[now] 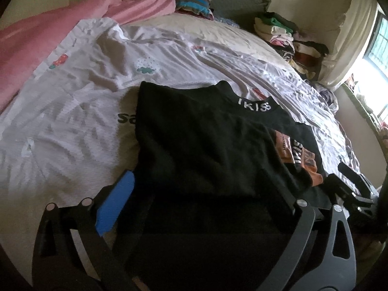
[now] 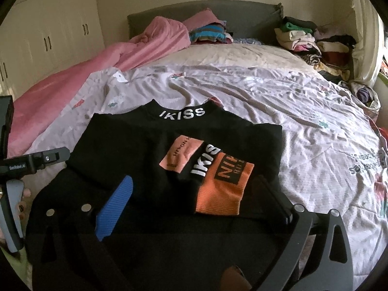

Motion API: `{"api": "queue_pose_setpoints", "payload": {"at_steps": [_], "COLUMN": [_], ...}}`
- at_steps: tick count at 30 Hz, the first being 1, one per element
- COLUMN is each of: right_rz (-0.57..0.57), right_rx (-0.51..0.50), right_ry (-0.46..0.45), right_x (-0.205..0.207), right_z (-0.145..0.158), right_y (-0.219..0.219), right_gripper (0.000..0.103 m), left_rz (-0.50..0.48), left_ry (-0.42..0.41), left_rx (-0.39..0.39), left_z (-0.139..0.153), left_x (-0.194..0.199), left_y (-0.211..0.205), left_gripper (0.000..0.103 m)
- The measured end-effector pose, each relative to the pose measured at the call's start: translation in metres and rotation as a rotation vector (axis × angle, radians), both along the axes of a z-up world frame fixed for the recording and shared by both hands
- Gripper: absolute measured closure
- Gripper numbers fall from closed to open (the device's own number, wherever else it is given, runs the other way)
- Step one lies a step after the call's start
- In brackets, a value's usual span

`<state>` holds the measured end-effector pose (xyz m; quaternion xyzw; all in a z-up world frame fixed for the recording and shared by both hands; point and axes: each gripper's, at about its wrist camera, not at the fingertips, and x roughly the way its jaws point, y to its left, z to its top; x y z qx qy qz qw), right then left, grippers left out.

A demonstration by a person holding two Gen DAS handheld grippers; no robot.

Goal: Fold small clothes
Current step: 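Move both grippers down to the hem of the black shirt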

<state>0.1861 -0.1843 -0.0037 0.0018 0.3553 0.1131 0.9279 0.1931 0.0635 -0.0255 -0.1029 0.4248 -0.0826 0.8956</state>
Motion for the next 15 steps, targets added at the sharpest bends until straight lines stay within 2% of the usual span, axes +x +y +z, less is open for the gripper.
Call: {"api": "queue_pose_setpoints", "payload": {"at_steps": [15], "right_rz": [0.002], "right_rx": [0.005], "right_ry": [-0.037], "right_x": [-0.018], "right_z": [0.017], "right_y": [-0.002], "right_gripper": [0.004], "left_rz": [-0.013], "left_ry": [-0.027], "left_rx": [0.056], "left_z": [0.010], "left_x": [-0.022], "left_y": [-0.009], "left_gripper": [0.009]}}
